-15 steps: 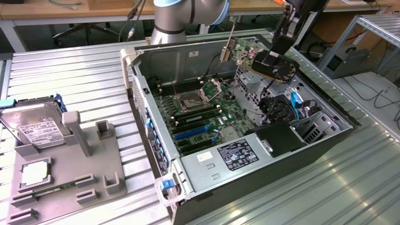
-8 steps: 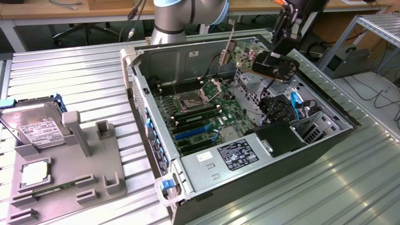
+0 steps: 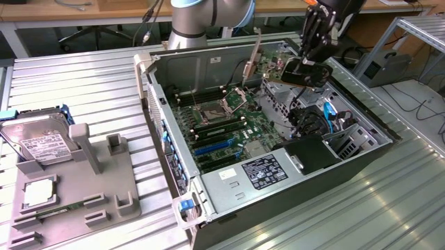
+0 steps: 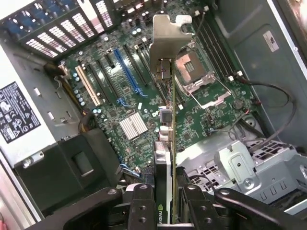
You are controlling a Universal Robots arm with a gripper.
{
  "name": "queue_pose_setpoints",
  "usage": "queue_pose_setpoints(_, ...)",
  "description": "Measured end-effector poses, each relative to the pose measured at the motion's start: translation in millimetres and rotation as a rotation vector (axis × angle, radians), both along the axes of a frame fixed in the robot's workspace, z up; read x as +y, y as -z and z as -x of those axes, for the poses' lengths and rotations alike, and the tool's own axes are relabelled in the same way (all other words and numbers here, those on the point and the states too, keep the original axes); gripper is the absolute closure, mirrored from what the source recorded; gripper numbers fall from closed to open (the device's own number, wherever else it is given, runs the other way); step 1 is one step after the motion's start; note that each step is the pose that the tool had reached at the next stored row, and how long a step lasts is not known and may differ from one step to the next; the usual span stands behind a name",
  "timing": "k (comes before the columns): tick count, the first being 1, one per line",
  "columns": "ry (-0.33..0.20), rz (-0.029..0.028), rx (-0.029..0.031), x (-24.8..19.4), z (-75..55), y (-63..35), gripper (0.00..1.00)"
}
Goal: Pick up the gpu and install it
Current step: 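Insert the gpu into the slot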
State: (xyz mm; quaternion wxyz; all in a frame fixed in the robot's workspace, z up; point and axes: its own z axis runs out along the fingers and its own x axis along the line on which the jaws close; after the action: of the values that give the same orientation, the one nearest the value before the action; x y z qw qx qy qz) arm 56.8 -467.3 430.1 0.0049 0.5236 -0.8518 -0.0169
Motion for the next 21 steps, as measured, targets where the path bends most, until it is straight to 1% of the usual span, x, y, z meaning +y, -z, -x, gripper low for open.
queue_pose_setpoints(5, -0.099, 0.0049, 0.0000, 0.0, 0.0, 0.3, 0.73)
queue_pose_setpoints(7, -0.158, 0.0076, 0.0000, 0.0, 0.0, 0.4, 0.73)
queue_pose_setpoints(12, -0.251, 0.0119, -0.0001, 0.0, 0.0, 0.7, 0.73)
queue_pose_setpoints(17, -0.359, 0.0156, -0.0002, 0.0, 0.0, 1.1, 0.73)
queue_pose_setpoints(18, -0.395, 0.0167, -0.0003, 0.0, 0.0, 1.2, 0.73)
queue_pose_setpoints(19, -0.419, 0.0175, -0.0003, 0.0, 0.0, 1.2, 0.73)
queue_pose_setpoints(21, -0.437, 0.0178, -0.0004, 0.0, 0.0, 1.2, 0.73)
